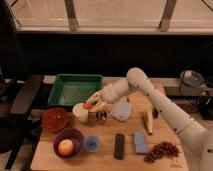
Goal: Place pepper in metal cup
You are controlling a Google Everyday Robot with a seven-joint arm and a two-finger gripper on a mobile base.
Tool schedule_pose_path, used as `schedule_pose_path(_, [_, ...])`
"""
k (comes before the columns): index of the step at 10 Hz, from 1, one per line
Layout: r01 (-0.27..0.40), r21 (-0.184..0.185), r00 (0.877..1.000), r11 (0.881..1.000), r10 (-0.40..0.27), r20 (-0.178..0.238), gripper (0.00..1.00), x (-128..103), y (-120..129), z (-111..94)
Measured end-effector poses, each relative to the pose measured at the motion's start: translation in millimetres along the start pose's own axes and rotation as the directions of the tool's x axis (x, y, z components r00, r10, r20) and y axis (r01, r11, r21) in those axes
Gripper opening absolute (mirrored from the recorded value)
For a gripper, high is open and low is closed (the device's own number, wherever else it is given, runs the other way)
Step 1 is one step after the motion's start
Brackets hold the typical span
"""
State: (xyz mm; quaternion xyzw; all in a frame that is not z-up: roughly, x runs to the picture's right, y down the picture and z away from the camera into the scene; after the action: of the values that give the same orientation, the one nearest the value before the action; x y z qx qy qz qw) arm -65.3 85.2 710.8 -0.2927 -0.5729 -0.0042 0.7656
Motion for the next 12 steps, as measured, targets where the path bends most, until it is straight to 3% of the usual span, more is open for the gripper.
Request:
schedule_pose_path(9, [-0.065, 0.088, 0.998, 0.994, 0.064, 0.019, 0.02, 45, -15, 20])
schedule_pose_path(12, [-0.099, 0.128, 0.995, 0.987, 0.097, 0.024, 0.27, 60, -16, 12])
